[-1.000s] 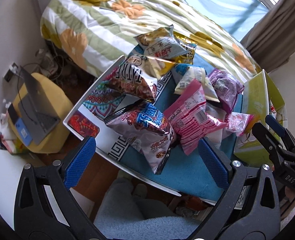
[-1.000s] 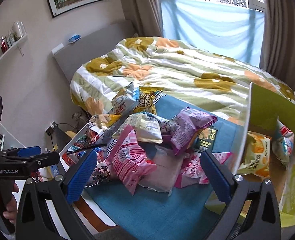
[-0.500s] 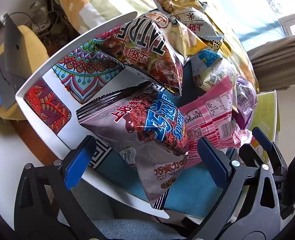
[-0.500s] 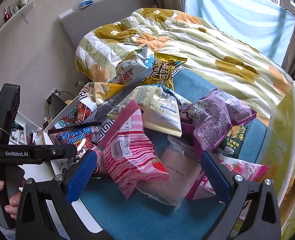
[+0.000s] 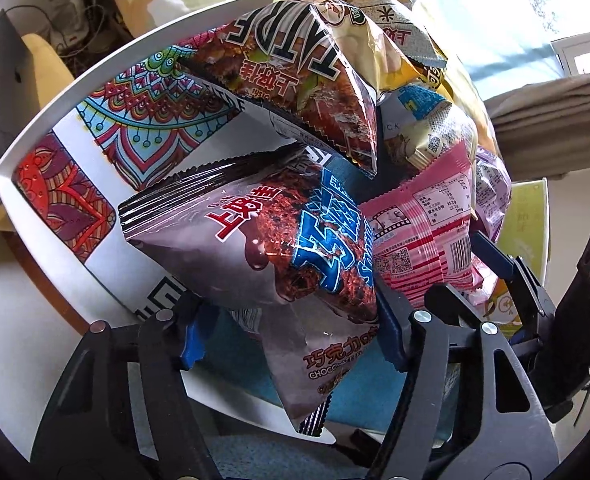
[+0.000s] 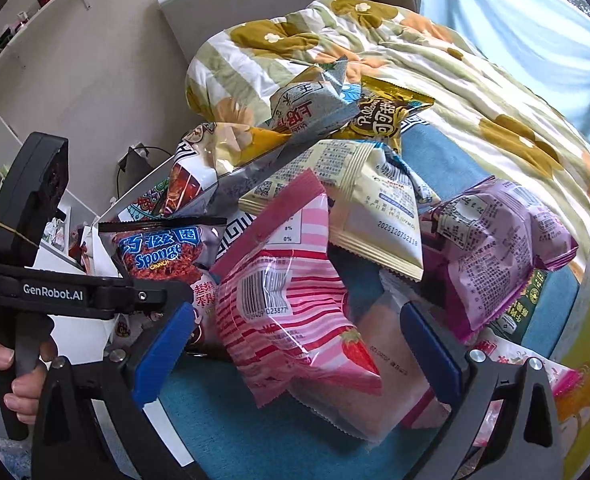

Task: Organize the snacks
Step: 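Grasp the chocolate bag with the left tool while the right tool grasps the pink wafer pack, then drop the chocolate bag into the box with the left tool while the right tool drops the wafer pack in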

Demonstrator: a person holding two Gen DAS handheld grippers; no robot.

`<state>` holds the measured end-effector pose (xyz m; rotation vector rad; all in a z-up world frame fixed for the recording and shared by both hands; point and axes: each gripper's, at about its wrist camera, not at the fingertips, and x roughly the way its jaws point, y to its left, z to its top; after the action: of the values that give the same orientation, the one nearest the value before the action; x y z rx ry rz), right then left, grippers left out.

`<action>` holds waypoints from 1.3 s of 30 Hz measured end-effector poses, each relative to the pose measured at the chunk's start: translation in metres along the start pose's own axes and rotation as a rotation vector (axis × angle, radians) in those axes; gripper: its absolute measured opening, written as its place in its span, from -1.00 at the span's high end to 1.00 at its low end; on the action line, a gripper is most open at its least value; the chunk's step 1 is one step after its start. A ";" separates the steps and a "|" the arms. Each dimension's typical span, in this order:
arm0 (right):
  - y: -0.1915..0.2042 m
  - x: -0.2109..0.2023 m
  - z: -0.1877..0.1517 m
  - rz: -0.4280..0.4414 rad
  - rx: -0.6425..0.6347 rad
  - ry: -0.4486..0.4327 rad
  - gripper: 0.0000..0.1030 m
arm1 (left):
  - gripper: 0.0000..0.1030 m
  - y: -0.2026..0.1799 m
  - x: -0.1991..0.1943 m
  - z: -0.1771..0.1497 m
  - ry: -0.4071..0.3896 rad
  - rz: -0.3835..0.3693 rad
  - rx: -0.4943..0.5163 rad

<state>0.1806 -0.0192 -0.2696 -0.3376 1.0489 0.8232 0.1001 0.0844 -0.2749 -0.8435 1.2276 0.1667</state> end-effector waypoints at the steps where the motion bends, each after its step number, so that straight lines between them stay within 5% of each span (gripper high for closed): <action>1: 0.001 0.003 0.000 0.001 -0.013 0.004 -0.93 | -0.20 0.003 -0.002 -0.002 -0.003 0.004 0.002; 13: 0.009 0.029 0.006 0.022 -0.045 0.069 -0.57 | -0.19 0.017 -0.015 -0.008 -0.025 0.011 0.006; 23: 0.027 0.017 -0.007 -0.010 -0.098 0.035 -0.30 | -0.18 0.016 -0.029 -0.021 -0.046 0.013 0.010; 39: 0.015 -0.090 -0.026 -0.119 0.085 -0.136 -0.29 | -0.18 -0.061 -0.101 -0.044 -0.129 -0.036 0.270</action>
<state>0.1310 -0.0648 -0.2021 -0.2657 0.9249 0.6836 0.0625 0.0458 -0.1608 -0.6102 1.0848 0.0246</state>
